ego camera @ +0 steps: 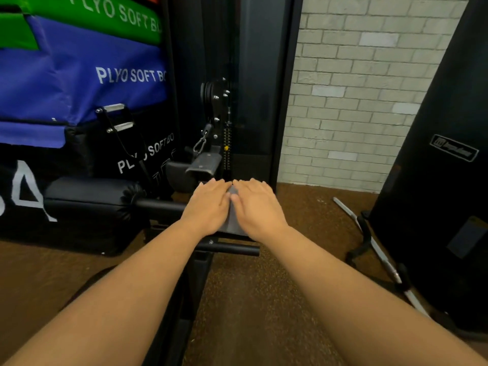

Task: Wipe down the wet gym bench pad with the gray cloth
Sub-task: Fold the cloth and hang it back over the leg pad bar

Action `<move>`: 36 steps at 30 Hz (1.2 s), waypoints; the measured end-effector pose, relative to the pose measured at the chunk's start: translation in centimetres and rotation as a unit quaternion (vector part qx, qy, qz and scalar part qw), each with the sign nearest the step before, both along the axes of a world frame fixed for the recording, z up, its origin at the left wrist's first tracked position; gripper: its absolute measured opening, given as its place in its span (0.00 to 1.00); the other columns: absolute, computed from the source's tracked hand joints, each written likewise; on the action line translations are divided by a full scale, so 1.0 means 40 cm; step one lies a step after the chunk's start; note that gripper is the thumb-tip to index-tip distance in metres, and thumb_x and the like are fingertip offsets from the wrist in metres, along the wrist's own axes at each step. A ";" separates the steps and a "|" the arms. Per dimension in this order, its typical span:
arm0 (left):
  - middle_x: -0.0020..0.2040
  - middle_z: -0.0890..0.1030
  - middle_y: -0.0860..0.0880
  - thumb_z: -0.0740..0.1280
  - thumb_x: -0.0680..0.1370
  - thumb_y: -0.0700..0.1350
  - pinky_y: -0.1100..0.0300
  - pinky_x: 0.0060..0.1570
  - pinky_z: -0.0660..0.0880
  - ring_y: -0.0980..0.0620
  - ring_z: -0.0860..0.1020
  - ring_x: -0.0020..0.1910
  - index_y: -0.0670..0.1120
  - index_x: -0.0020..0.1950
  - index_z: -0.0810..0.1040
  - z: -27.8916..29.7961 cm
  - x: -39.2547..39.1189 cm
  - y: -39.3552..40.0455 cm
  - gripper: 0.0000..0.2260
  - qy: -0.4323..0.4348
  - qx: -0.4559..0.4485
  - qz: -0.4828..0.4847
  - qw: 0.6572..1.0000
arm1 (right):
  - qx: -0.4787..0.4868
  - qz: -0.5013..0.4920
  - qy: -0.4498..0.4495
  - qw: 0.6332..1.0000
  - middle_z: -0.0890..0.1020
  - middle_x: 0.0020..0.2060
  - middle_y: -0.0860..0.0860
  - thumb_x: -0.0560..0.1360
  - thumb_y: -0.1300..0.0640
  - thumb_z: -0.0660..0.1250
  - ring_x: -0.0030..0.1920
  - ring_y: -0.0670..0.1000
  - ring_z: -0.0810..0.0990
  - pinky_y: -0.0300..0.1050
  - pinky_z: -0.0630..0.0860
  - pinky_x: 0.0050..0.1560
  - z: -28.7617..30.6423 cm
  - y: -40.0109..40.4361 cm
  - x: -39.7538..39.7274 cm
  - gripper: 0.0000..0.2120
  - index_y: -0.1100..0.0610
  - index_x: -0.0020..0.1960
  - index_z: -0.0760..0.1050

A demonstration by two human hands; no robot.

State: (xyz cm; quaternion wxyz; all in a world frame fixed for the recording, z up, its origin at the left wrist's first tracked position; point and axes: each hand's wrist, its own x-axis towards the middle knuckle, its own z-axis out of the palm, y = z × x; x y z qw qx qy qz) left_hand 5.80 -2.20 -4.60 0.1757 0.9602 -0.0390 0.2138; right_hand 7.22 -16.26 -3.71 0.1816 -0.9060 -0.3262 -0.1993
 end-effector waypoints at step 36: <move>0.78 0.54 0.49 0.76 0.63 0.59 0.51 0.77 0.43 0.49 0.49 0.78 0.49 0.78 0.45 0.020 -0.008 0.033 0.54 0.161 0.170 -0.010 0.972 | -0.147 -0.004 0.021 0.989 0.62 0.72 0.55 0.64 0.35 0.70 0.72 0.58 0.58 0.56 0.50 0.74 -0.037 -0.016 0.037 0.51 0.54 0.76 0.48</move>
